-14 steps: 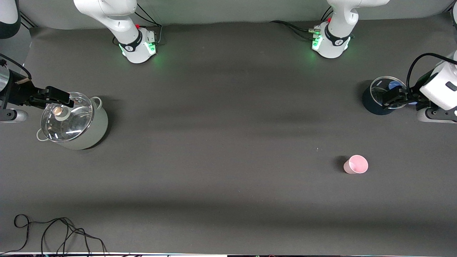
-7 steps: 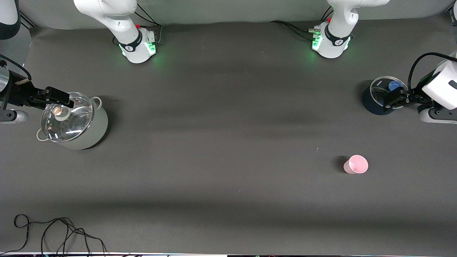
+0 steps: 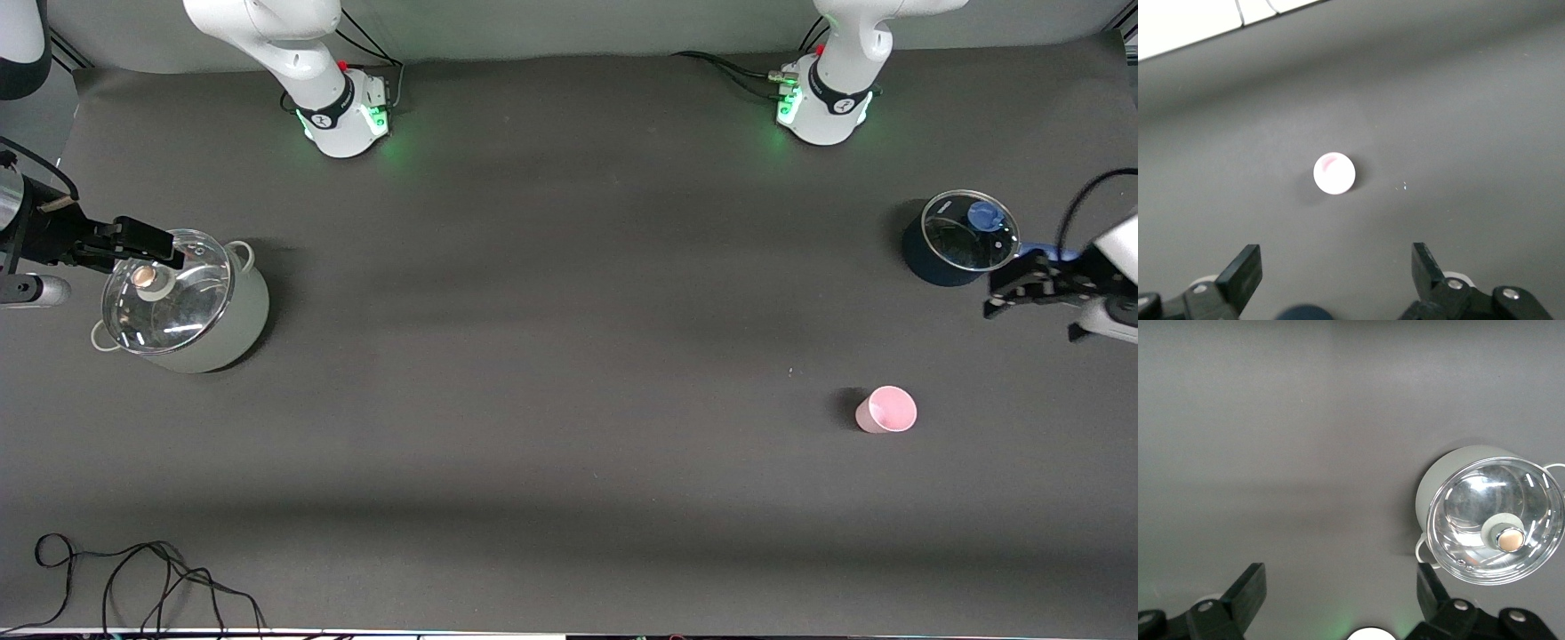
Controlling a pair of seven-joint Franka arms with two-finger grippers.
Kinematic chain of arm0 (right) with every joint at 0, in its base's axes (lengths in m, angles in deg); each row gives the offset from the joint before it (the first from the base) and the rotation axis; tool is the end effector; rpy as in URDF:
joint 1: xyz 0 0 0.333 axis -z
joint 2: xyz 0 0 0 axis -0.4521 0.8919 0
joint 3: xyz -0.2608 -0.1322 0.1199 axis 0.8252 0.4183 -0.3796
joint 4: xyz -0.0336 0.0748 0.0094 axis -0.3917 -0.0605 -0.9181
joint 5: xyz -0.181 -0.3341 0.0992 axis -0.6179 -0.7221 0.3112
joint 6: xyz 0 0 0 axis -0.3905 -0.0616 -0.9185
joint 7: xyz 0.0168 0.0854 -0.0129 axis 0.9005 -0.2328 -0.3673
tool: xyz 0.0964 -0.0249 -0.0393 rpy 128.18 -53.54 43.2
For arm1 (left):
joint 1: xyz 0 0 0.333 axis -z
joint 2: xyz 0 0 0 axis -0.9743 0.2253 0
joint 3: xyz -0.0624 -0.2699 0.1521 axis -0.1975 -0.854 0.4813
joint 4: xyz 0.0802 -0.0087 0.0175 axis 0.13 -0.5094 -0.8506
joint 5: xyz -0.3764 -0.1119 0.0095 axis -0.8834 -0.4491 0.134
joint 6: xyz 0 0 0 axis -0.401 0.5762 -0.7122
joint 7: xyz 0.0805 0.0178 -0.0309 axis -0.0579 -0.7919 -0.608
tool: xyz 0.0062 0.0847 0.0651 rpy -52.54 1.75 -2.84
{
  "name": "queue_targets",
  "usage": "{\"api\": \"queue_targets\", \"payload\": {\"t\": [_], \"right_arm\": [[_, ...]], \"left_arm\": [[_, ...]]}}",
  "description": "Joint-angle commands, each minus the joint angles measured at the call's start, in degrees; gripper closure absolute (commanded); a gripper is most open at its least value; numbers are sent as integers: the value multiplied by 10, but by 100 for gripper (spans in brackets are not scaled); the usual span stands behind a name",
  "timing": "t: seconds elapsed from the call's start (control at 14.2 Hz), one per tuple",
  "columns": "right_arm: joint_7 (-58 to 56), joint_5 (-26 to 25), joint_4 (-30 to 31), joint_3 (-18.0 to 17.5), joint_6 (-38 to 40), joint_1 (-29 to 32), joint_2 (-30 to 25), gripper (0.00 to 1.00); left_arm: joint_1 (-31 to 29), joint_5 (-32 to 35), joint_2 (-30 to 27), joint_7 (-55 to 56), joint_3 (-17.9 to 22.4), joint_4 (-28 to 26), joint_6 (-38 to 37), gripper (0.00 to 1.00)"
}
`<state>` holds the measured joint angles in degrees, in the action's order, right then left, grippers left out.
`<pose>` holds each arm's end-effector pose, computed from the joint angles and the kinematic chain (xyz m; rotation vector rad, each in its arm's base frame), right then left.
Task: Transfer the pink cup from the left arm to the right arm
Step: 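Move the left gripper down toward the pink cup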
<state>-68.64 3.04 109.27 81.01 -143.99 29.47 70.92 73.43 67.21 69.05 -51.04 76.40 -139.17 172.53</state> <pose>0.5602 -0.0007 0.6036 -3.0790 0.0214 0.1819 0.6132 0.0301 0.5839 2.9795 -0.5779 0.2076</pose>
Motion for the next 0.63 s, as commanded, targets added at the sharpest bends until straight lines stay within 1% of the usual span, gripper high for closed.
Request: {"api": "queue_targets", "payload": {"t": [0.0, 0.21, 0.35, 0.56], "right_arm": [[-12, -1, -10, 3, 10, -3, 4, 0], [-13, -1, -10, 3, 9, -2, 4, 0], [-12, -1, -8, 3, 10, -3, 4, 0], [-13, -1, -9, 5, 10, -1, 4, 0]], "left_arm": [[-36, -61, 32, -152, -1, 14, 23, 0], [-88, -174, 87, -316, -1, 13, 24, 0], [-109, -217, 125, -414, -1, 12, 23, 0], [-155, -265, 180, -544, -3, 4, 11, 0]]}}
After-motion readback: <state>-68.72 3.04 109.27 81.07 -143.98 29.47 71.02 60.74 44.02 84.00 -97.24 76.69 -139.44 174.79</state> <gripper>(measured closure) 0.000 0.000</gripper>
